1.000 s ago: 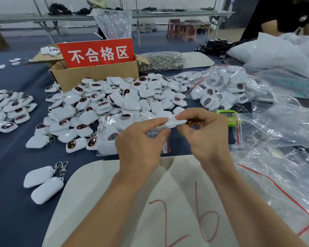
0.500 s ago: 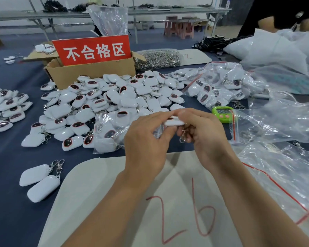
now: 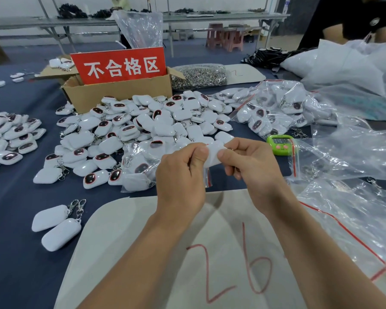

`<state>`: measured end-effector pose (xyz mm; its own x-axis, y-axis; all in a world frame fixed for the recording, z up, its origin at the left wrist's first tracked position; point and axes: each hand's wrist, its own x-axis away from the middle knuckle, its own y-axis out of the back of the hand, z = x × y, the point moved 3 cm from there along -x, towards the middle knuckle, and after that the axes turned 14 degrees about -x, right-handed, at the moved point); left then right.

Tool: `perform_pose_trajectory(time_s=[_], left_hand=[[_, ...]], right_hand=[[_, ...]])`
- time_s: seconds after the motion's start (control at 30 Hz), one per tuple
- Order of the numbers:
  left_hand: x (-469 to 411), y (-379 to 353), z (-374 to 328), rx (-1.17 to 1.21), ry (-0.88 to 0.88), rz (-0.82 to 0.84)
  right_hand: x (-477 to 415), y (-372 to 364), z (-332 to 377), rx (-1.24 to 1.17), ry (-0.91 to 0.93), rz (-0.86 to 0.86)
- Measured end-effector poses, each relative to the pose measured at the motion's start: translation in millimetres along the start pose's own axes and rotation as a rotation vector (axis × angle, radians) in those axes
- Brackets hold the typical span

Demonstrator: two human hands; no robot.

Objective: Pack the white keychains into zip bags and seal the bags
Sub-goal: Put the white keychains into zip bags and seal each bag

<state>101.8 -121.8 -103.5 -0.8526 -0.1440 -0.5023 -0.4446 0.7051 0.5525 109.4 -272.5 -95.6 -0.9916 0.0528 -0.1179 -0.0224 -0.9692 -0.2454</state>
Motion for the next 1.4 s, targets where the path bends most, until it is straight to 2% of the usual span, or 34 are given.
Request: perform_pose_trajectory(time_s=[0.2, 0.3, 0.37, 0.5, 0.7, 0.87, 1.03, 1.1, 1.2, 1.3, 1.33, 1.4], left_hand=[[0, -1, -1, -0.048, 0.055, 0.004], [1, -2, 0, -0.320, 0.105, -0.003], [1, -1, -2, -0.485, 0.064, -0.012], [5, -8, -11, -0.628, -0.026, 0.089], [9, -6, -14, -0.240, -0.127, 0.078], [15, -5, -24, -0.093, -0.310, 0.057], [15, -1, -24, 0.047, -0.247, 0.039], [10, 3, -20, 0.078, -0.184, -0.005], [-3, 17, -11, -0.009, -0.123, -0.124], [-20, 37, 2, 0.046, 0.024, -0.290], [-25, 44, 7, 0.094, 0.071, -0.350], [-35, 60, 14, 0.151, 0.109, -0.475]], right_hand=[[-4, 2, 0, 0.036, 0.017, -0.028], [-7, 10, -4, 0.060, 0.043, -0.212], [-10, 18, -5, 0.115, 0.048, -0.348], [-12, 22, -9, 0.236, 0.024, -0.402], [-8, 10, -12, 0.157, -0.093, -0.194], [-3, -3, -16, 0.062, -0.226, 0.081], [-3, -5, -15, 0.203, -0.250, 0.211], [-4, -3, -9, 0.115, -0.163, 0.149], [-11, 12, -4, -0.046, -0.031, -0.148], [-16, 14, -17, 0.159, -0.015, -0.272], [-16, 7, -22, 0.298, 0.006, -0.231], [-13, -12, -30, 0.590, 0.085, -0.027]])
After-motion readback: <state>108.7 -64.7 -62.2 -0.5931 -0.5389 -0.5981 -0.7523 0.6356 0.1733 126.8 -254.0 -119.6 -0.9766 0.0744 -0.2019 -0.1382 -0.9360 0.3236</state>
